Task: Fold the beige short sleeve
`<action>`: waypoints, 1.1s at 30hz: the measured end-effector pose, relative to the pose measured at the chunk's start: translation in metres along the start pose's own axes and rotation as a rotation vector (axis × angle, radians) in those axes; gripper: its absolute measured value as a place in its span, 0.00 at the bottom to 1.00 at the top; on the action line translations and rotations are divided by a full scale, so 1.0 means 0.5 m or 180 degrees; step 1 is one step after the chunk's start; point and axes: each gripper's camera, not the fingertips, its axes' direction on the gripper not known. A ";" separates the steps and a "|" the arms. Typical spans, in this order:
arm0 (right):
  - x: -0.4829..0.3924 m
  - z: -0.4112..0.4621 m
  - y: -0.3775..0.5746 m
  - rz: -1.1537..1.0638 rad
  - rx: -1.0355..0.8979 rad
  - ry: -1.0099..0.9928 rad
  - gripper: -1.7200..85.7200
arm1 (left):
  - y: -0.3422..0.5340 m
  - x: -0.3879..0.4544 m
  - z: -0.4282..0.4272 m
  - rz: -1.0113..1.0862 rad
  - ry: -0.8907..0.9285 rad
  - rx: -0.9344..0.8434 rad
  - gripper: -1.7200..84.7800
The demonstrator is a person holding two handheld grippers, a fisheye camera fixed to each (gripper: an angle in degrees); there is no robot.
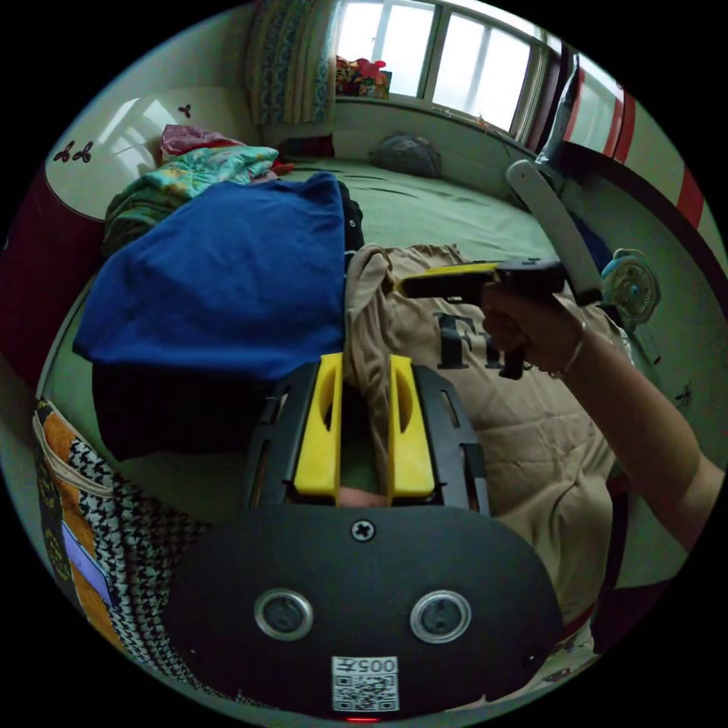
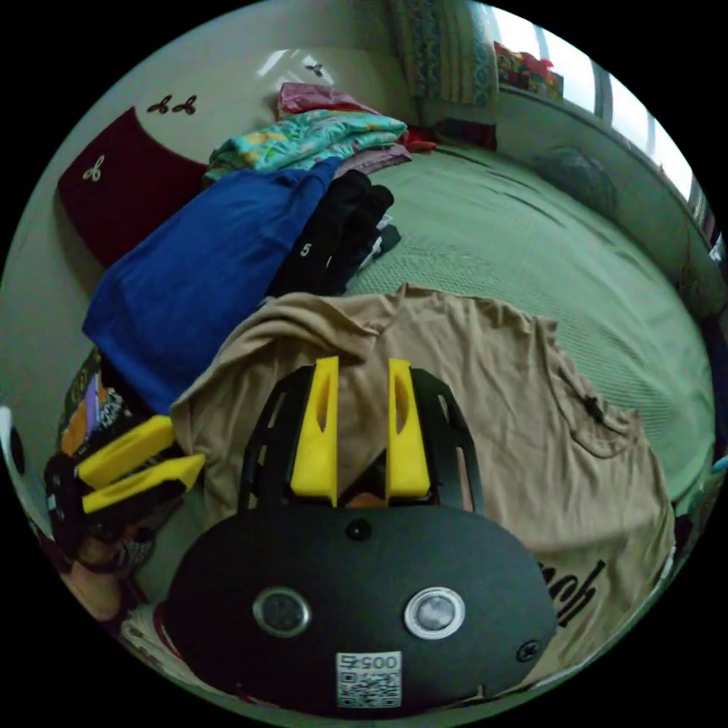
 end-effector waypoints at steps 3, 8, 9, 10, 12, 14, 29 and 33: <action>-0.002 0.031 -0.047 -0.0140 -0.0119 0.0131 0.10 | -0.011 -0.002 0.005 0.0011 -0.0032 -0.0014 0.09; 0.012 0.000 -0.098 -0.0242 0.0079 0.0484 0.06 | -0.030 0.010 0.007 0.0144 -0.0061 -0.0138 0.06; 0.018 -0.008 -0.103 -0.0226 0.0112 0.0478 0.06 | -0.033 0.016 0.002 0.0165 -0.0048 -0.0116 0.06; 0.031 -0.023 -0.112 -0.0199 0.0168 0.0483 0.06 | -0.035 0.023 -0.004 0.0197 -0.0002 -0.0077 0.06; 0.051 -0.040 -0.122 -0.0183 0.0181 0.0480 0.06 | -0.038 0.041 -0.012 0.0280 0.0077 -0.0020 0.06; 0.075 -0.046 -0.128 -0.0175 0.0134 0.0558 0.06 | -0.041 0.067 -0.016 0.0399 0.0106 0.0024 0.05; 0.220 -0.047 -0.085 0.0394 -0.0134 0.0776 0.07 | -0.070 0.220 0.079 0.0563 0.0173 -0.0438 0.07; 0.258 -0.043 -0.092 0.0509 -0.0080 0.0624 0.08 | -0.094 0.256 0.120 0.0539 0.0161 -0.0556 0.06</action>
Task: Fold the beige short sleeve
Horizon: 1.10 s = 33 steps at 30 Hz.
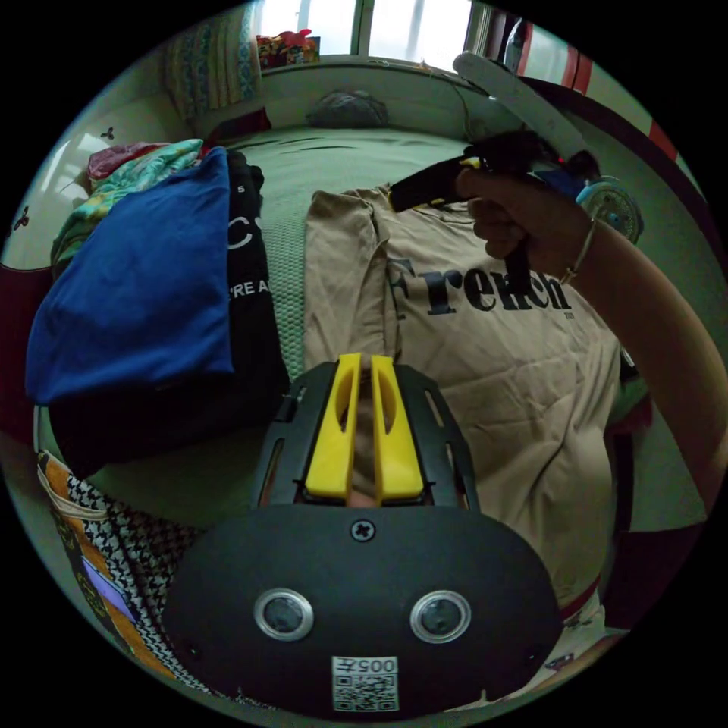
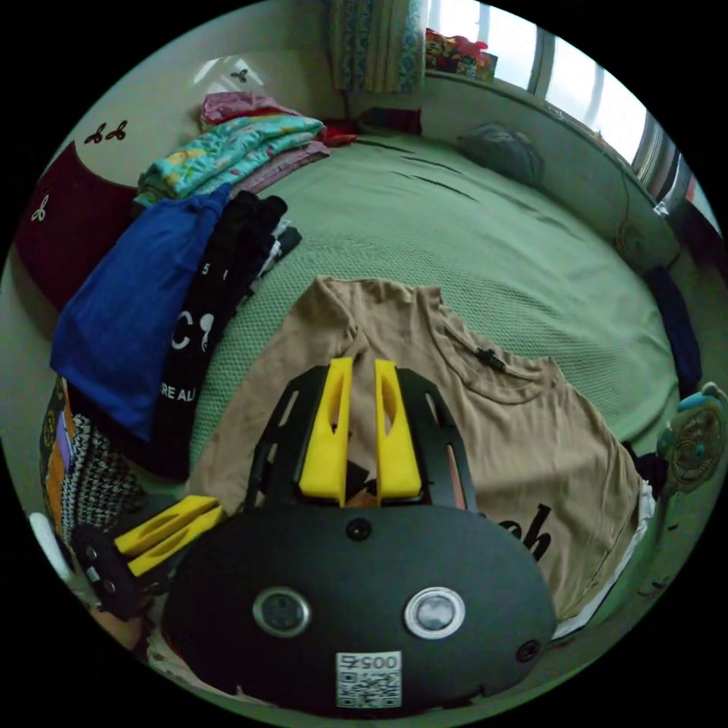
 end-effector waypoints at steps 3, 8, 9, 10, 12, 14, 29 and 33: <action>0.034 0.024 -0.010 0.0158 0.0000 -0.0266 0.08 | -0.015 0.016 0.023 -0.0016 -0.0086 -0.0052 0.05; 0.066 0.084 -0.018 0.0069 -0.0355 -0.0135 0.07 | -0.029 0.048 0.056 0.0091 -0.0299 0.0040 0.03; 0.071 0.085 -0.020 0.0086 -0.0388 -0.0144 0.07 | -0.035 0.054 0.061 0.0066 -0.0296 0.0073 0.02; 0.086 0.083 -0.022 0.0151 -0.0444 -0.0200 0.07 | -0.043 0.055 0.066 0.0014 -0.0242 0.0072 0.02; 0.111 0.074 -0.017 0.0265 -0.0461 -0.0333 0.07 | -0.057 0.054 0.071 -0.0098 -0.0094 0.0029 0.02; 0.145 0.042 0.010 0.0421 -0.0449 -0.0416 0.07 | -0.070 0.055 0.073 -0.0161 0.0024 -0.0037 0.02; 0.349 -0.199 0.470 0.0583 -0.0404 -0.0106 0.07 | -0.088 0.265 -0.019 0.0192 0.0190 -0.0127 0.02; 0.383 -0.234 0.551 0.0633 -0.0402 0.0072 0.08 | -0.112 0.362 -0.017 0.0406 0.0287 -0.0157 0.02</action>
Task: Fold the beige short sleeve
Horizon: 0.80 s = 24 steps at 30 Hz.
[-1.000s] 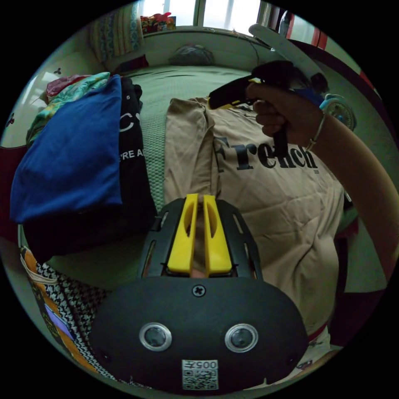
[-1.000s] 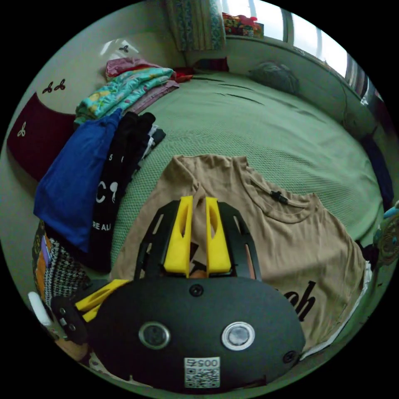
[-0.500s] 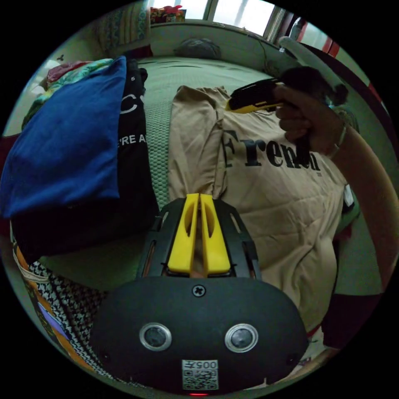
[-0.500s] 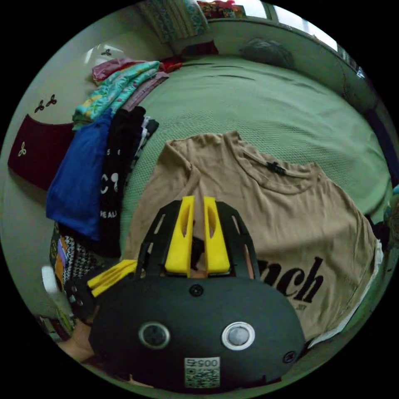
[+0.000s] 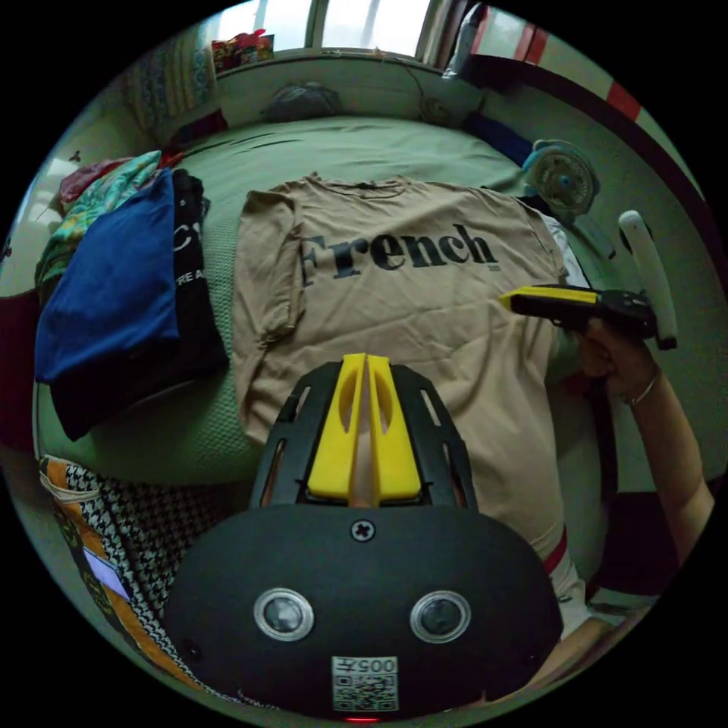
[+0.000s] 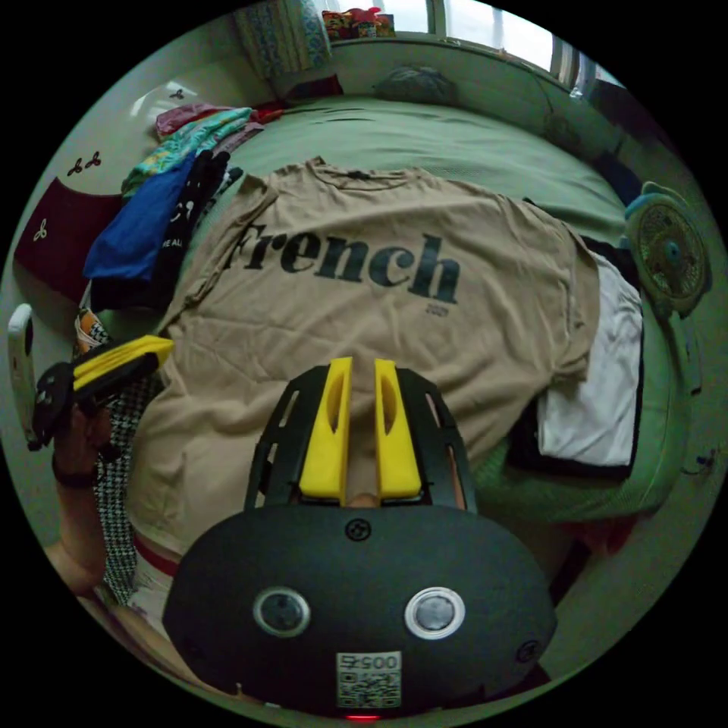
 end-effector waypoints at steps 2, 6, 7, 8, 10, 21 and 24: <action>0.034 -0.014 0.035 0.0046 0.0039 0.0073 0.09 | -0.019 0.039 0.005 0.0100 0.0021 -0.0006 0.02; 0.076 -0.009 0.073 0.0082 -0.0026 0.0216 0.09 | -0.077 0.120 0.024 0.0312 0.0040 -0.0048 0.02; 0.089 0.005 0.085 0.0078 -0.0141 0.0200 0.09 | -0.095 0.140 0.031 0.0351 0.0066 -0.0057 0.02; 0.099 0.016 0.097 0.0051 -0.0169 0.0179 0.09 | -0.104 0.149 0.035 0.0365 0.0081 -0.0062 0.02; 0.109 0.011 0.115 -0.0083 -0.0065 0.0186 0.09 | -0.141 0.186 0.052 0.0416 0.0116 -0.0121 0.02; 0.298 -0.141 0.133 0.0320 0.0607 -0.0025 0.12 | -0.302 0.320 0.130 0.0797 0.0303 -0.0175 0.01; 0.396 -0.166 0.114 0.0726 0.0776 0.0157 0.12 | -0.345 0.340 0.159 0.0833 0.0328 -0.0200 0.01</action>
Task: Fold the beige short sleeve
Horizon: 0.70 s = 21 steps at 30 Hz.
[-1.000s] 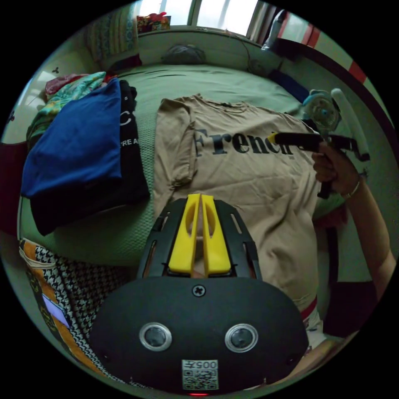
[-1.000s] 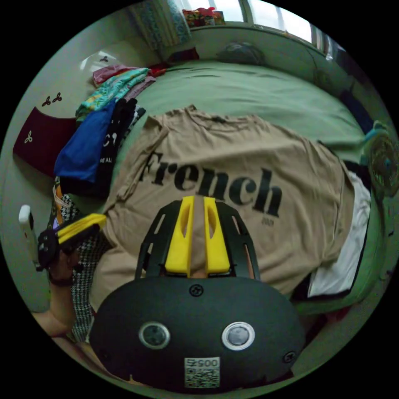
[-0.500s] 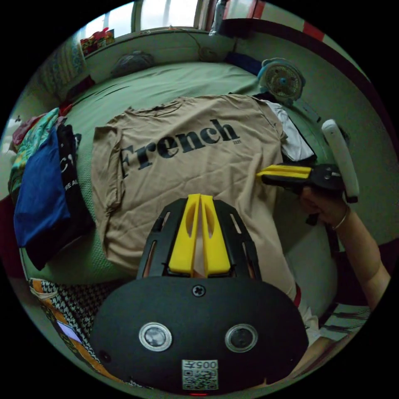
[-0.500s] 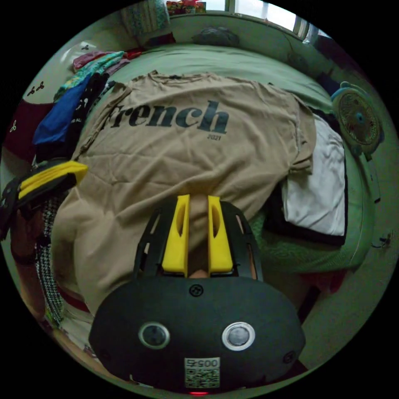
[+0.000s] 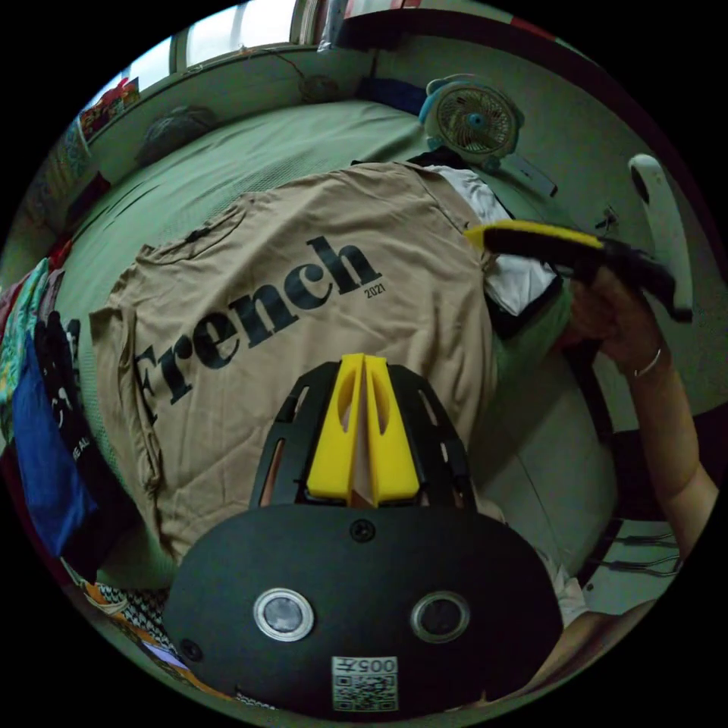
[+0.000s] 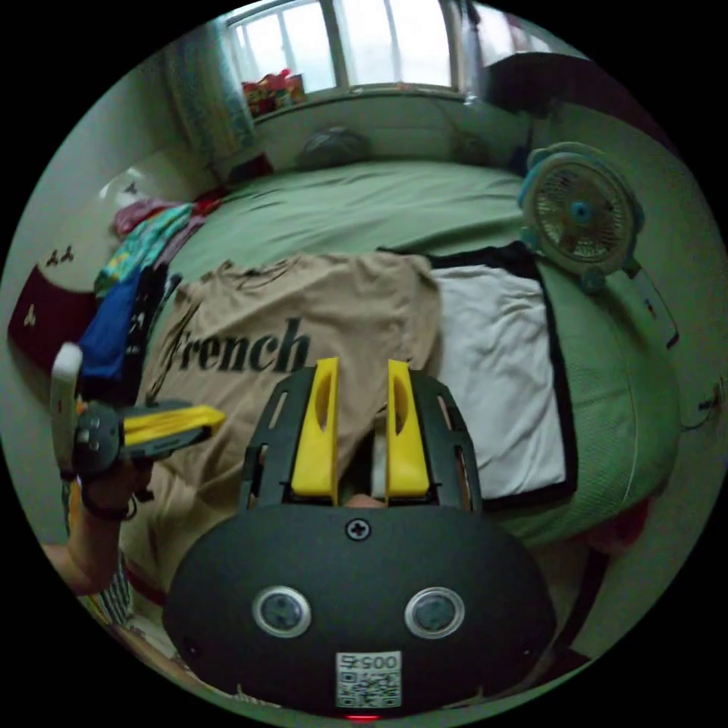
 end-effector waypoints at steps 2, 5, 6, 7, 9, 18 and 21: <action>0.056 0.012 -0.036 0.0155 -0.0008 0.0053 0.12 | -0.027 0.000 0.013 0.0029 0.0028 0.0021 0.01; 0.092 0.025 -0.064 0.0113 0.0269 0.0111 0.12 | -0.068 -0.006 0.032 0.0048 0.0022 0.0015 0.01; 0.098 0.030 -0.070 0.0133 0.0262 0.0076 0.12 | -0.079 -0.010 0.038 0.0045 -0.0002 0.0000 0.01; 0.109 0.041 -0.082 0.0202 0.0198 -0.0008 0.12 | -0.085 -0.015 0.042 0.0027 -0.0015 -0.0011 0.01; 0.119 0.059 -0.097 0.0276 0.0082 -0.0001 0.11 | -0.088 -0.025 0.045 -0.0017 0.0029 -0.0024 0.01; 0.064 0.027 -0.092 -0.0014 0.0112 0.0335 0.01 | -0.073 -0.062 0.014 -0.0283 0.0020 0.0070 0.01; 0.008 -0.016 -0.088 -0.0124 0.0177 0.0635 0.01 | -0.077 -0.065 0.009 -0.0312 0.0019 0.0084 0.01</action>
